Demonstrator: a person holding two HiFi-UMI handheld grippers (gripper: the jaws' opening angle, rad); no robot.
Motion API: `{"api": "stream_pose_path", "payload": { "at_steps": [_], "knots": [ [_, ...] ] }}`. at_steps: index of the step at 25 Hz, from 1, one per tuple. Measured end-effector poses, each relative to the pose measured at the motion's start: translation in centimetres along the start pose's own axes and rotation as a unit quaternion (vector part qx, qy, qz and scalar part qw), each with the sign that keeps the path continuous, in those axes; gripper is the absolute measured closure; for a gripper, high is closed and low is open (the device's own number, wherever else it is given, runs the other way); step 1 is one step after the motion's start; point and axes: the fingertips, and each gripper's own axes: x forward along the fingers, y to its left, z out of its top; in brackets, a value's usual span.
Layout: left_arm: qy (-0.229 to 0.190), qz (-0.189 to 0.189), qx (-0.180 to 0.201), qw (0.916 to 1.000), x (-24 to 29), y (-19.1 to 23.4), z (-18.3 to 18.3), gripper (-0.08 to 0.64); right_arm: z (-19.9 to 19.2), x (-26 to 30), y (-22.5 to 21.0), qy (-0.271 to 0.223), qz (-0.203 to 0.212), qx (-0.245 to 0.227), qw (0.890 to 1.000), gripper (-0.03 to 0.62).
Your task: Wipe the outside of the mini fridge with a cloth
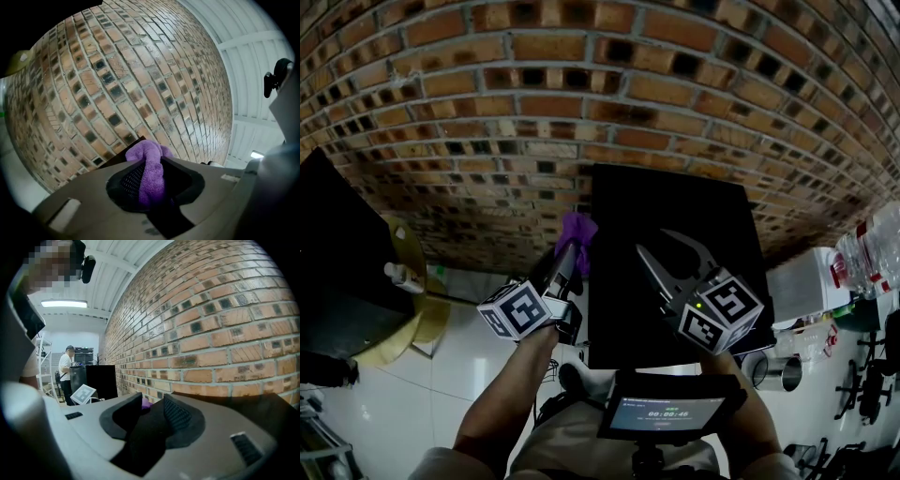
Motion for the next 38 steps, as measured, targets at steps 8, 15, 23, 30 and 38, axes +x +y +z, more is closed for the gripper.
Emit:
{"api": "stream_pose_path", "payload": {
  "at_steps": [8, 15, 23, 30, 38],
  "knots": [
    [0.017, 0.031, -0.012, 0.9993, -0.3, 3.1, -2.2, 0.471, 0.0, 0.0, -0.1, 0.001, -0.004, 0.001, 1.000, 0.453],
    [0.033, 0.040, -0.015, 0.9985, -0.2, 4.8, -4.0, 0.472, 0.0, 0.0, -0.2, 0.000, -0.006, 0.001, 1.000, 0.453],
    [0.048, 0.062, -0.018, 0.9968, -0.3, 7.4, -6.0, 0.472, 0.0, 0.0, -0.2, -0.001, -0.006, 0.000, 1.000, 0.454],
    [0.060, 0.086, -0.030, 0.9940, -0.5, 10.0, -8.0, 0.474, 0.0, 0.0, -0.2, -0.001, -0.006, 0.000, 1.000, 0.453],
    [0.089, 0.112, -0.020, 0.9895, -0.9, 13.2, -10.7, 0.474, 0.0, -0.1, -0.2, -0.001, -0.007, 0.000, 1.000, 0.453]
  ]
}}
